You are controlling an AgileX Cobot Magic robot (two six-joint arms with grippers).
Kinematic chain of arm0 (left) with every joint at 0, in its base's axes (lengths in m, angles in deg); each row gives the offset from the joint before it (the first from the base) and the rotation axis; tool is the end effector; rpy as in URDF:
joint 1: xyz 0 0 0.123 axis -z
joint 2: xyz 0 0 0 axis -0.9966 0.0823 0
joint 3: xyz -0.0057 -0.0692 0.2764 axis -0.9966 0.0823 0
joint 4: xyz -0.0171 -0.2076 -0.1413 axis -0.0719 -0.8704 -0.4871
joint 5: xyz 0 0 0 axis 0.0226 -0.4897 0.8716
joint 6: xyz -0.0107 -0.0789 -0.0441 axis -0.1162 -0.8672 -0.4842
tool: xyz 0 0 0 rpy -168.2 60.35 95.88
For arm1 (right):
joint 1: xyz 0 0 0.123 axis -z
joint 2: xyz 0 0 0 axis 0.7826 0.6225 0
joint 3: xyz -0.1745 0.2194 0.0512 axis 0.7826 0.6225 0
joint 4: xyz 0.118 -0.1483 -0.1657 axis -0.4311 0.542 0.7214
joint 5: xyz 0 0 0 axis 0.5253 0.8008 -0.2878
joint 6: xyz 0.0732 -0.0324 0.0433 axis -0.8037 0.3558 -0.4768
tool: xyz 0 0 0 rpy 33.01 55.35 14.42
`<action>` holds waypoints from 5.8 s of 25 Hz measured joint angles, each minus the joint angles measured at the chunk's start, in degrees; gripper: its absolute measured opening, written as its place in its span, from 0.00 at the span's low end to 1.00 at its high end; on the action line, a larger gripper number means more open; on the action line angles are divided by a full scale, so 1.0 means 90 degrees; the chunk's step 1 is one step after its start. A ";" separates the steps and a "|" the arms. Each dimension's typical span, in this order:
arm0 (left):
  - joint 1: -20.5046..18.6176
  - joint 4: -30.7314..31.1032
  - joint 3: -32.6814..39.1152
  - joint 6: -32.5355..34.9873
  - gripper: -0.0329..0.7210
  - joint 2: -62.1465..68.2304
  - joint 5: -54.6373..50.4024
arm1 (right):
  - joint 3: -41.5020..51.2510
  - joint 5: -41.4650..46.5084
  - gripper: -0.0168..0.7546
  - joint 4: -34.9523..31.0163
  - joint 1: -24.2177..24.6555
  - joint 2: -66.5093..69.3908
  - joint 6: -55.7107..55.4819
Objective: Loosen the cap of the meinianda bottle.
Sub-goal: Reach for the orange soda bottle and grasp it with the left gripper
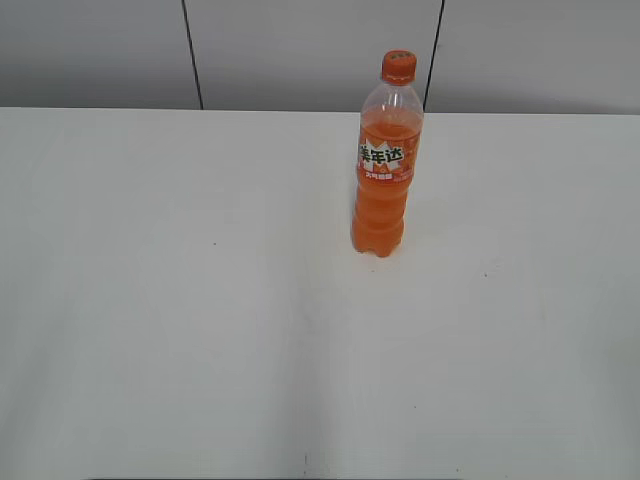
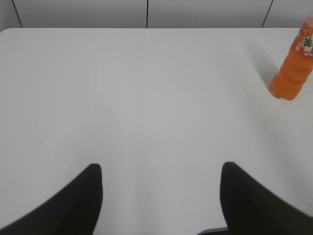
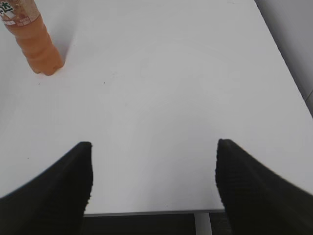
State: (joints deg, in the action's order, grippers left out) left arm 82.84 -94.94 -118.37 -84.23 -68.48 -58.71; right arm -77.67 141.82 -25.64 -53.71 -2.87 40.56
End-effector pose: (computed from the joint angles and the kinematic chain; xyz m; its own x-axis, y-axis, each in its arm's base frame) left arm -0.0104 -0.0123 0.2867 -0.4221 -0.0177 -0.9064 0.0759 0.9956 -0.0548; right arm -0.0082 0.0013 0.2760 -0.4798 -0.0241 -0.8771 -0.0561 0.9984 0.0033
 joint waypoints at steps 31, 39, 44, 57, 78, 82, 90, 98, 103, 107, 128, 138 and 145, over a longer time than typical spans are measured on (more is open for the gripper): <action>0.0000 -0.0006 -0.0493 0.0456 0.66 0.0608 0.2080 | 0.0000 0.0000 0.78 0.0000 0.0000 0.0000 0.0000; 0.0000 0.0000 -0.0513 0.0866 0.66 0.2515 0.4046 | 0.0000 0.0000 0.78 0.0000 0.0000 0.0000 0.0000; 0.0000 -0.0007 -0.0645 0.0999 0.66 0.3803 0.5512 | 0.0000 0.0000 0.78 0.0000 0.0000 0.0000 0.0000; 0.0483 0.0475 -0.1084 0.1026 0.67 0.7371 0.8725 | 0.0000 0.0000 0.78 0.0000 0.0000 0.0000 0.0000; 0.0029 0.2570 -0.1091 -0.0154 0.66 1.2266 1.3810 | 0.0000 0.0000 0.78 0.0000 0.0000 0.0000 -0.0006; -0.0080 0.2754 -0.1143 -0.0162 0.66 1.2999 1.4333 | 0.0000 0.0000 0.78 0.0000 0.0000 0.0000 -0.0006; -0.0092 0.3896 -0.2019 -0.1304 0.66 1.3711 1.4453 | 0.0000 0.0000 0.78 0.0000 0.0000 0.0000 -0.0006; -0.0020 0.6393 -0.2104 -0.1721 0.66 1.3727 1.4467 | 0.0000 0.0000 0.78 0.0000 0.0000 0.0000 -0.0006; 0.0388 0.6877 -0.2111 -0.1774 0.68 1.3727 1.4467 | 0.0000 0.0000 0.78 0.0000 0.0000 0.0000 -0.0006; 0.0776 0.6870 -0.2111 -0.1774 0.76 1.3727 1.4467 | 0.0000 0.0000 0.78 0.0000 0.0000 0.0000 -0.0006; 0.2554 0.5961 -0.3419 -0.2337 0.80 1.5010 1.4474 | 0.0000 0.0000 0.78 0.0000 0.0000 0.0000 -0.0006; 0.2917 0.5916 -0.3751 -0.2373 0.80 1.5271 1.4472 | 0.0000 0.0000 0.78 0.0000 0.0000 0.0000 -0.0006; 0.2980 0.5828 -0.3907 -0.2374 0.84 1.5271 1.4450 | 0.0000 0.0000 0.78 0.0000 0.0000 0.0000 -0.0006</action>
State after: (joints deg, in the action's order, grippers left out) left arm 109.66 -42.49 -153.53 -105.60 68.97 71.34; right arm -77.67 141.82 -25.64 -53.71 -2.87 40.50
